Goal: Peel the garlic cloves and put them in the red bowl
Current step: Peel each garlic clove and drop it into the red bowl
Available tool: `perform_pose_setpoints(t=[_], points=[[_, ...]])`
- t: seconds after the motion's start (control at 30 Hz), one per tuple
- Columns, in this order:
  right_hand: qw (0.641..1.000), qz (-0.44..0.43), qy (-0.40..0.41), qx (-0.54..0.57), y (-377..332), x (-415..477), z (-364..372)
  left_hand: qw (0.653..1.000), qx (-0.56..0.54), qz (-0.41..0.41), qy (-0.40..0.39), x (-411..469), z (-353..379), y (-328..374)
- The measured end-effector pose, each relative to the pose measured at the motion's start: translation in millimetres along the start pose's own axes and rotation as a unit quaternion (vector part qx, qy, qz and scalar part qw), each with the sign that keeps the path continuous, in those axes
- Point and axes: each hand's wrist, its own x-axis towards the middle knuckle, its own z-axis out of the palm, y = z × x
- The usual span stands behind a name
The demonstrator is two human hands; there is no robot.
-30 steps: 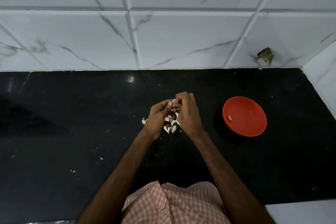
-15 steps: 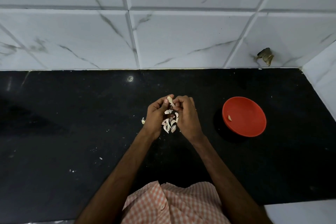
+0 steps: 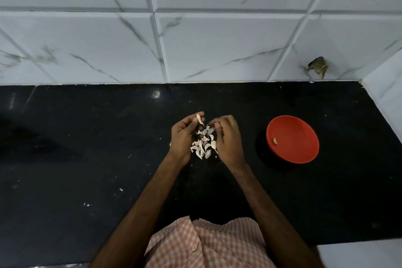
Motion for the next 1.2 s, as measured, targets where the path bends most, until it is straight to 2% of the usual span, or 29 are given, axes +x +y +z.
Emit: perform_pose_setpoints(t=[0.23,0.33,0.47,0.53,0.63,0.73,0.8,0.87,0.9,0.97,1.03,1.07,1.1,1.2], points=[[0.998,0.031,-0.043,0.027,-11.8,5.3,4.6,1.000,0.015,0.007,0.015,-2.2,6.7,-4.3],[0.999,0.028,-0.027,0.032,-13.0,7.4,6.4,1.000,0.024,0.014,0.009,-1.8,6.0,-6.5],[0.999,0.032,0.000,0.015,-15.2,7.8,3.3,0.994,0.095,0.052,0.006,-2.4,3.1,-8.6],[0.997,0.052,-0.004,-0.049,-15.7,7.5,3.3,0.980,0.176,0.087,0.022,0.1,-0.3,-13.1],[0.990,0.054,-0.020,-0.128,-20.7,4.5,5.0,0.932,0.325,0.153,0.050,4.5,-5.1,-21.8],[0.986,0.059,-0.063,-0.146,-25.0,8.2,1.2,0.904,0.384,0.182,0.046,5.3,-7.9,-20.6],[0.982,0.107,-0.129,-0.084,-23.2,13.7,-4.3,0.902,0.397,0.172,0.017,7.4,-12.5,-16.6],[0.967,0.179,-0.159,0.091,-18.5,18.4,-10.2,0.915,0.376,0.147,-0.015,8.1,-16.0,-11.9],[0.945,0.219,-0.157,0.185,-16.7,18.8,-11.5,0.919,0.368,0.139,-0.022,8.3,-15.9,-9.5],[0.875,0.312,-0.160,0.335,-15.5,15.7,-12.3,0.931,0.340,0.130,-0.033,8.9,-13.6,-6.7],[0.794,0.389,-0.167,0.437,-15.7,13.1,-12.2,0.948,0.289,0.124,-0.044,8.1,-10.6,-5.6],[0.774,0.405,-0.171,0.455,-14.7,12.5,-11.6,0.954,0.271,0.123,-0.043,7.3,-10.0,-5.8],[0.778,0.403,-0.176,0.448,-14.5,12.7,-11.2,0.957,0.259,0.123,-0.039,6.3,-9.7,-6.3],[0.865,0.327,-0.154,0.350,-17.8,12.9,-10.6,0.972,0.210,0.104,-0.016,2.5,-10.0,-11.1]])
